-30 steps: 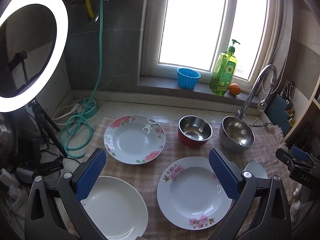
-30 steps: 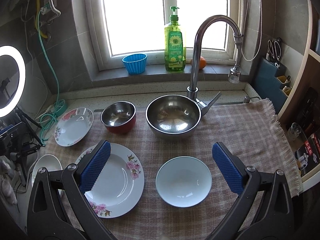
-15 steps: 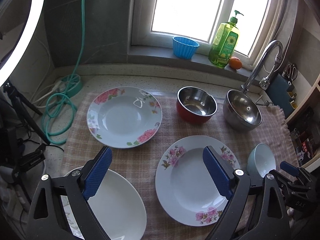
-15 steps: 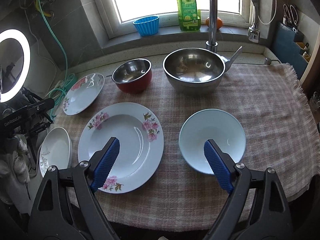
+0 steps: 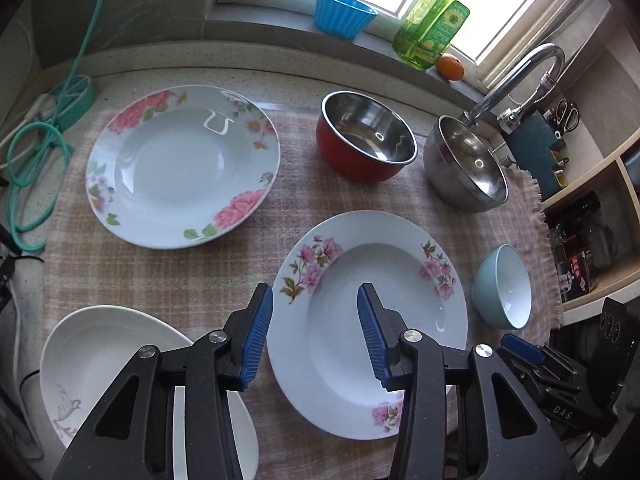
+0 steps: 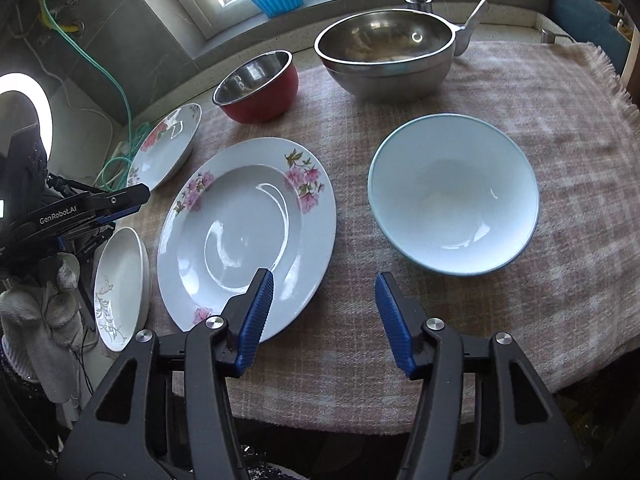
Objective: Organize plates and bowls
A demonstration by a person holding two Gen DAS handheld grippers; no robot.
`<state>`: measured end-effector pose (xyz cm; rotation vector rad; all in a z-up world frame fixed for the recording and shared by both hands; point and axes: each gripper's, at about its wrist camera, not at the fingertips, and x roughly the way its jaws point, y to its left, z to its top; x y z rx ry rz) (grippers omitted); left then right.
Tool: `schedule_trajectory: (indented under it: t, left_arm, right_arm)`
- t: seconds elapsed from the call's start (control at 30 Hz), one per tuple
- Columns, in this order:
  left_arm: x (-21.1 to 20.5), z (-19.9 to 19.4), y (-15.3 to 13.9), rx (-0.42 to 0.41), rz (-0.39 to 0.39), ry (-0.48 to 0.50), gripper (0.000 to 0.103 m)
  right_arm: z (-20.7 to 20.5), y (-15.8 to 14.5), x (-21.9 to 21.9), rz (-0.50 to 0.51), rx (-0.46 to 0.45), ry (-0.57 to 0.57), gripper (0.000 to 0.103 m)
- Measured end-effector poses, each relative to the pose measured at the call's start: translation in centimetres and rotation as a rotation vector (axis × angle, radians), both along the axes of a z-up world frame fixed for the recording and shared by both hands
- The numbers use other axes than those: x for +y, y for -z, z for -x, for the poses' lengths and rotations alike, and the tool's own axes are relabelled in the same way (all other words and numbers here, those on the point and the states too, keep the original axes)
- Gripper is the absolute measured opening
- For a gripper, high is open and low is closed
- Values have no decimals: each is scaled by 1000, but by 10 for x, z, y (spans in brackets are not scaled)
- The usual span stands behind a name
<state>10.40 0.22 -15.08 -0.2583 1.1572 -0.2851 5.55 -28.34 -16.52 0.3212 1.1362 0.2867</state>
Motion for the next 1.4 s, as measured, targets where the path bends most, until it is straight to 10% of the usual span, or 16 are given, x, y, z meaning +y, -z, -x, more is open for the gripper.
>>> schedule_trajectory:
  t: [0.7,1.4]
  left_arm:
    - [10,-29,34,130,78,-19,32]
    - [4,-40,41,121,-11,59,17]
  right_arm:
    - [-18,36,-1,-121,126,6,36]
    - [-29,44,4,-170,150,-15,19]
